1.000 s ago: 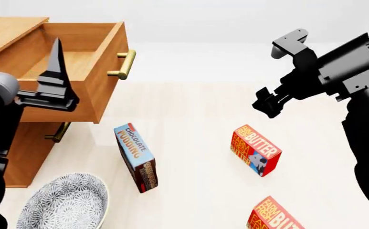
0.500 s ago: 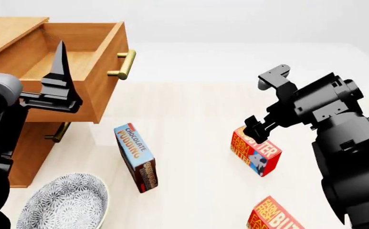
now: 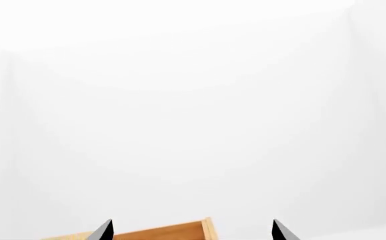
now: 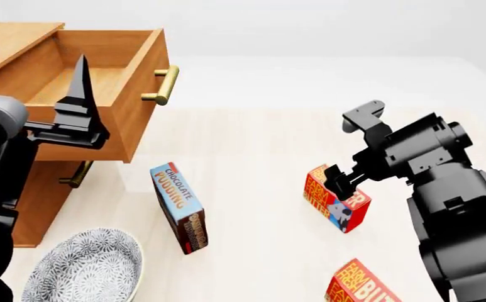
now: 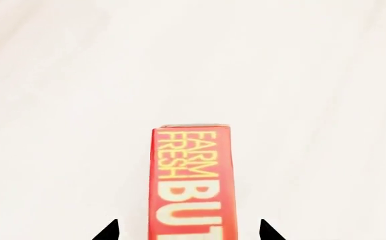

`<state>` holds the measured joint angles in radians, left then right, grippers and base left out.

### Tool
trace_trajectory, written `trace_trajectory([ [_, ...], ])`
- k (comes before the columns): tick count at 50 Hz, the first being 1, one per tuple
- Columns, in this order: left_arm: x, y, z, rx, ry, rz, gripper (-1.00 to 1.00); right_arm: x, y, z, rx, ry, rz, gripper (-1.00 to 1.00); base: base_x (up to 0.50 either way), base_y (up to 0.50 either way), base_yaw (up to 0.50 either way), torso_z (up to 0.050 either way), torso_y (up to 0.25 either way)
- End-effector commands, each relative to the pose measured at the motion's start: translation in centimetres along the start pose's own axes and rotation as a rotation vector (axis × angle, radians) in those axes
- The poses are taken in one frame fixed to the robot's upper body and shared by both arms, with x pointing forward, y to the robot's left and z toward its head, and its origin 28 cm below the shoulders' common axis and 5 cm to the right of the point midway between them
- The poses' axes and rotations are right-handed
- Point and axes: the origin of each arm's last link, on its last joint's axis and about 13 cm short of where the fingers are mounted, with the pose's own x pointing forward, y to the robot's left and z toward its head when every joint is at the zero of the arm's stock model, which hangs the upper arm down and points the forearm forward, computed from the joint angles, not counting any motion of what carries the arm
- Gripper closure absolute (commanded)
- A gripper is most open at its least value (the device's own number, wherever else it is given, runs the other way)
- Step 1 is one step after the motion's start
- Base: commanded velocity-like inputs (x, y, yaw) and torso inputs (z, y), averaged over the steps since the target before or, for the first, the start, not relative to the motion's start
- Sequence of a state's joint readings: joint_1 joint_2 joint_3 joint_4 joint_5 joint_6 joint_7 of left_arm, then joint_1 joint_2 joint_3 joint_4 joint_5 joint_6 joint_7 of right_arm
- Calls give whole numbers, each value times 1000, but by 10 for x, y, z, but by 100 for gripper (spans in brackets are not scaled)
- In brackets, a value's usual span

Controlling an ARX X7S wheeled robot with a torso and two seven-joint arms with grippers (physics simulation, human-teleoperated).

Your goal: Put the butter at the front in the top drawer of the cabinet and close it.

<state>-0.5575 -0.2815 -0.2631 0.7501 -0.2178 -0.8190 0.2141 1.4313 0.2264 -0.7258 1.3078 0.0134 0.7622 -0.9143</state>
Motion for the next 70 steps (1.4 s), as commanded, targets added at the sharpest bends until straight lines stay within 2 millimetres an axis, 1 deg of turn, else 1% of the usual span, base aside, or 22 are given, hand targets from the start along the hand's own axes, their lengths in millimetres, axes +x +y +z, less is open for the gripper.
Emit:
trace_trajectory([
  [1,-1,0,0,-9,2,-5,-100,4,0,-7,15,28,-7,-100,0,0,0,0,0],
  [14,-4,-1,-1,-15,6,-6,-100,10,0,-17,25,65,-1,-100,0,0,0,0,0],
  [45,2,-1,-5,-27,15,-8,-100,20,-2,-37,67,104,8,-100,0,0,0,0,0],
  [58,6,0,-6,-36,22,-11,-100,21,-2,-40,79,112,1,-100,0,0,0,0,0],
  [70,6,1,-6,-29,20,-11,-100,21,-1,-39,75,110,2,-100,0,0,0,0,0],
])
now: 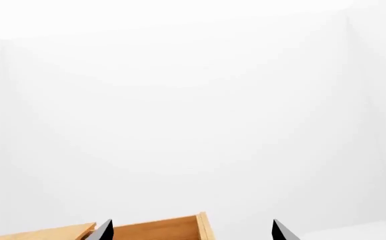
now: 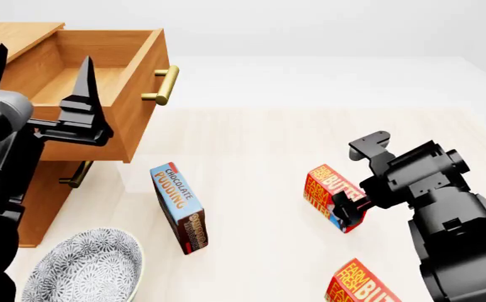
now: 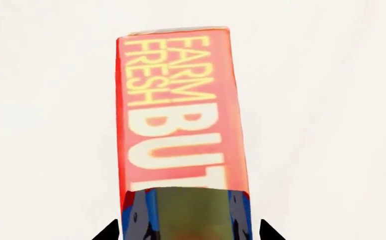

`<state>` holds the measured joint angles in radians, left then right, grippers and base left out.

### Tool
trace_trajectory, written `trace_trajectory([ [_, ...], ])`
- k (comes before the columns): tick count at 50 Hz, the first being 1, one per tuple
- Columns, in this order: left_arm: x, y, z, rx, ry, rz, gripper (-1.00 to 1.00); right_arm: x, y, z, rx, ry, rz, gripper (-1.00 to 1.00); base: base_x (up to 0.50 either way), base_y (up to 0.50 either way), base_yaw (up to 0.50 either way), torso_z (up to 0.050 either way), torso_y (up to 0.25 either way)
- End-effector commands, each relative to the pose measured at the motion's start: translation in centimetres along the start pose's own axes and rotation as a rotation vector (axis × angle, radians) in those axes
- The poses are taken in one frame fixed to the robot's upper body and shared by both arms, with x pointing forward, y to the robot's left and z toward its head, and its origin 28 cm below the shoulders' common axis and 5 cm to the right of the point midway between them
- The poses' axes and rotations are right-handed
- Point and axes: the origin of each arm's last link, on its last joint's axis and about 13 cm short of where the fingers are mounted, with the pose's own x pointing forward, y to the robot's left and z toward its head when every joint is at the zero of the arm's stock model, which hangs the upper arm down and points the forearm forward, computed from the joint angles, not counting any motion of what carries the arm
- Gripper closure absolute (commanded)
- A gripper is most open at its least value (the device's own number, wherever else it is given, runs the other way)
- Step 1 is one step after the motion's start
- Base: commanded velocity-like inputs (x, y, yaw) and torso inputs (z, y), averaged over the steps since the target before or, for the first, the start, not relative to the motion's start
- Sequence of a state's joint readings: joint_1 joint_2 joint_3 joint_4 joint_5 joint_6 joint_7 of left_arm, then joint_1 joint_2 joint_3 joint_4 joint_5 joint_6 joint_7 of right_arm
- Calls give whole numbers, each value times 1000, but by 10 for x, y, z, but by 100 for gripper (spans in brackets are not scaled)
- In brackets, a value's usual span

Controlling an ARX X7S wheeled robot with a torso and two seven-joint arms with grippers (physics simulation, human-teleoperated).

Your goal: Put the butter at the front in the top drawer of the cabinet and close it.

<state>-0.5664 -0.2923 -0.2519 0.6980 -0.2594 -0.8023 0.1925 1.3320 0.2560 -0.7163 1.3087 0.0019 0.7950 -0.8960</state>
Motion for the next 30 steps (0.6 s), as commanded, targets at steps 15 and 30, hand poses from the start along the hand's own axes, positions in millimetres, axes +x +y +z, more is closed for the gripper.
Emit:
trace_trajectory([
  [15,-1,0,-1,6,-2,-3,-100,1,2,1,-3,0,3,-100,0,0,0,0,0],
  [30,-1,1,-1,3,-3,1,-100,2,2,1,-6,0,8,-100,0,0,0,10,-110],
])
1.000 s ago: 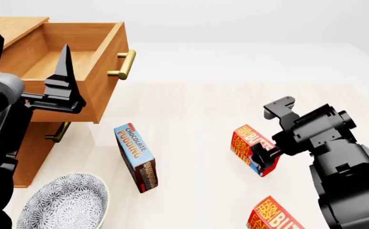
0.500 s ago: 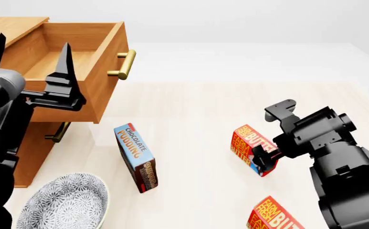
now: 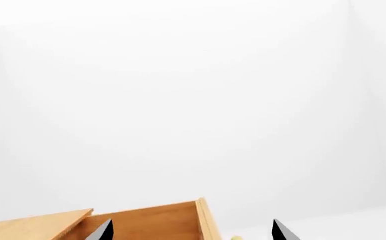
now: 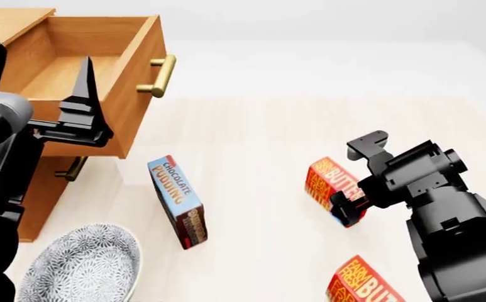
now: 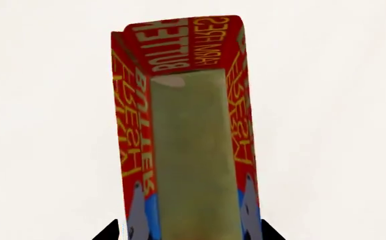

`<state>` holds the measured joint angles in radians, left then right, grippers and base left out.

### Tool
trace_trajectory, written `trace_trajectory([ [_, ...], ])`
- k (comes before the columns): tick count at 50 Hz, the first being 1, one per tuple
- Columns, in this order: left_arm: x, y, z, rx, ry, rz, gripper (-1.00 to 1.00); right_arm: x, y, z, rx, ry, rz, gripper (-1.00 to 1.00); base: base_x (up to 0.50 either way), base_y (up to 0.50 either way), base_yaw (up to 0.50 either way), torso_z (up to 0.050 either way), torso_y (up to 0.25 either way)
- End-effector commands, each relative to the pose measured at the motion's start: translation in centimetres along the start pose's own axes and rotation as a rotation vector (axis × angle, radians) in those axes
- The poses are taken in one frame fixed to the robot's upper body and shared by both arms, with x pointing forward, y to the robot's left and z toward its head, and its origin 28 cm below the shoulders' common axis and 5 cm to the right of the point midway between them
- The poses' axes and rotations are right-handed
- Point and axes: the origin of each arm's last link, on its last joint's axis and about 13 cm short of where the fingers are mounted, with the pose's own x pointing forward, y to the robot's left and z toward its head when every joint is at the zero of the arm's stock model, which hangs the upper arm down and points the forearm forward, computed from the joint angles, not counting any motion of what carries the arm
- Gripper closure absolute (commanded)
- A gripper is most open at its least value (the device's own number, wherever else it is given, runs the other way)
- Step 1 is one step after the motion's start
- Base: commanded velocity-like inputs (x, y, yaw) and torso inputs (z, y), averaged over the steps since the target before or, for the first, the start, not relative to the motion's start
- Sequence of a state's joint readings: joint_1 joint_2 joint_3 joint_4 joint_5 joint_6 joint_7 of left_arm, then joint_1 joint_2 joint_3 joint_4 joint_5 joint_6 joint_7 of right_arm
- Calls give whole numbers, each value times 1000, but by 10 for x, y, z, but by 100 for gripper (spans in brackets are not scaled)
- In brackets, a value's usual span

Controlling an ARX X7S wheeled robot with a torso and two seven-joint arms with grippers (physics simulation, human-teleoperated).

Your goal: Put the butter at the front in the top drawer of the cabinet and close it.

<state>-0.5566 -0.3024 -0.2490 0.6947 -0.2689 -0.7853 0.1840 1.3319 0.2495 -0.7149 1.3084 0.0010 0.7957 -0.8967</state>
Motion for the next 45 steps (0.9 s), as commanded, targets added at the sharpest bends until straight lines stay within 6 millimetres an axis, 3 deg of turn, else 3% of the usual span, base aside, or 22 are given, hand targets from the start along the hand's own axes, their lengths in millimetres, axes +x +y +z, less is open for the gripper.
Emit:
trace_trajectory([
  [1,0,0,0,-1,1,2,-100,1,0,0,-2,1,4,-100,0,0,0,13,-143],
  [9,0,1,0,-12,2,6,-100,2,1,-1,-4,1,4,-100,0,0,0,11,-85],
  [10,0,1,0,-14,2,6,-100,2,1,0,-4,-3,2,100,0,0,0,0,0],
  [32,4,3,9,-46,-26,16,-100,-1,-1,4,-9,-63,-32,100,0,0,0,0,0],
  [45,3,3,12,-51,-35,20,-100,-62,-15,55,-67,-400,-182,100,0,0,0,0,73],
])
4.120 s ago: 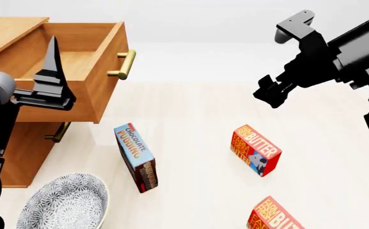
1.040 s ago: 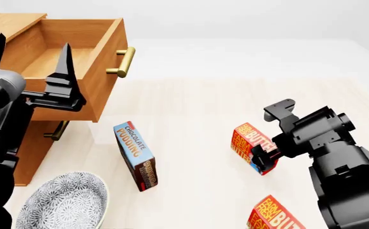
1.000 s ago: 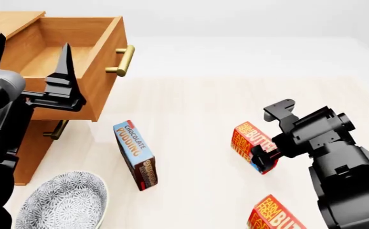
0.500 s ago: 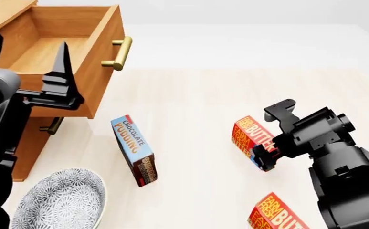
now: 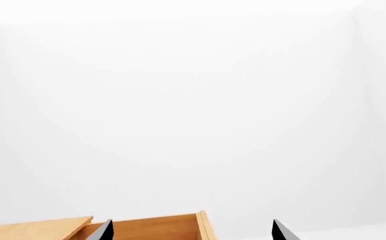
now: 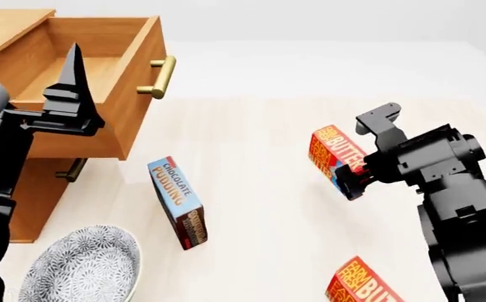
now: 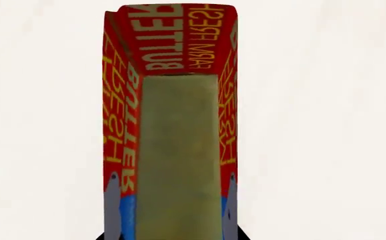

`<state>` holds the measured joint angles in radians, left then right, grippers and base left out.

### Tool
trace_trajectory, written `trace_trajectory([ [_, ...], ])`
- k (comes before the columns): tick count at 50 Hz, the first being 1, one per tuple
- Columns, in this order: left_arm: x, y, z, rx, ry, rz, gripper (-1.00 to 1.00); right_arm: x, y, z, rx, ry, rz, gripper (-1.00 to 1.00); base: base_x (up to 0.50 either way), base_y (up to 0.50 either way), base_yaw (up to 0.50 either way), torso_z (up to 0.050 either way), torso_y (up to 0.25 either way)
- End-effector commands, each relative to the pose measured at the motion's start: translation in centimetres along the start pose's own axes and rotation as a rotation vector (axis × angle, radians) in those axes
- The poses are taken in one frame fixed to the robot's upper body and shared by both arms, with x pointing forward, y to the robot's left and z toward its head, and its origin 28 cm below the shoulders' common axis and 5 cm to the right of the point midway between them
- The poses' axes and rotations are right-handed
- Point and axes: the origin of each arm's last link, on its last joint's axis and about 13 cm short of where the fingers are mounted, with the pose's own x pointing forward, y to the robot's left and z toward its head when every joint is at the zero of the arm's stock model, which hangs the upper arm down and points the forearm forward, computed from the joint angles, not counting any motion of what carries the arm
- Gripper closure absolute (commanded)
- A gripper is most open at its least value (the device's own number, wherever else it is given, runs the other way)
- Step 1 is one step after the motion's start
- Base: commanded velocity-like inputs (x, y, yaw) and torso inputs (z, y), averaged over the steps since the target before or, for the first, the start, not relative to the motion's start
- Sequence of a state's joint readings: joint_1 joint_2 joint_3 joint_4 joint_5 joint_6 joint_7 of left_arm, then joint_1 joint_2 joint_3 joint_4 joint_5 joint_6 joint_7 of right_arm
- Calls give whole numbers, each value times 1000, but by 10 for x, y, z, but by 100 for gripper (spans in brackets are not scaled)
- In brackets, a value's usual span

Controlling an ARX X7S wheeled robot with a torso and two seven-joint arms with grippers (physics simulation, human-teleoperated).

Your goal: Put the butter at the front in the top drawer of the cabinet and close it.

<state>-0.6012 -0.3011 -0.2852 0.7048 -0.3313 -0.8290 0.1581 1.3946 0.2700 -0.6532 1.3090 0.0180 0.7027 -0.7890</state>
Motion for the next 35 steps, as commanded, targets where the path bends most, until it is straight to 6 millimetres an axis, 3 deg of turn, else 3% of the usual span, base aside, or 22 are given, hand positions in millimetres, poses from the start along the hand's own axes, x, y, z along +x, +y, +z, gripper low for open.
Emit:
trace_trajectory([
  [1,0,1,3,-8,-10,2,-100,-39,-12,47,-44,-252,-78,100,0,0,0,0,86],
  [12,-4,0,7,-17,-24,-1,-100,-67,-17,71,-87,-363,-121,100,0,0,1,-4,127],
  [35,-8,0,16,-29,-55,-10,-100,-101,-14,83,-120,-433,-161,100,0,0,0,-14,196],
])
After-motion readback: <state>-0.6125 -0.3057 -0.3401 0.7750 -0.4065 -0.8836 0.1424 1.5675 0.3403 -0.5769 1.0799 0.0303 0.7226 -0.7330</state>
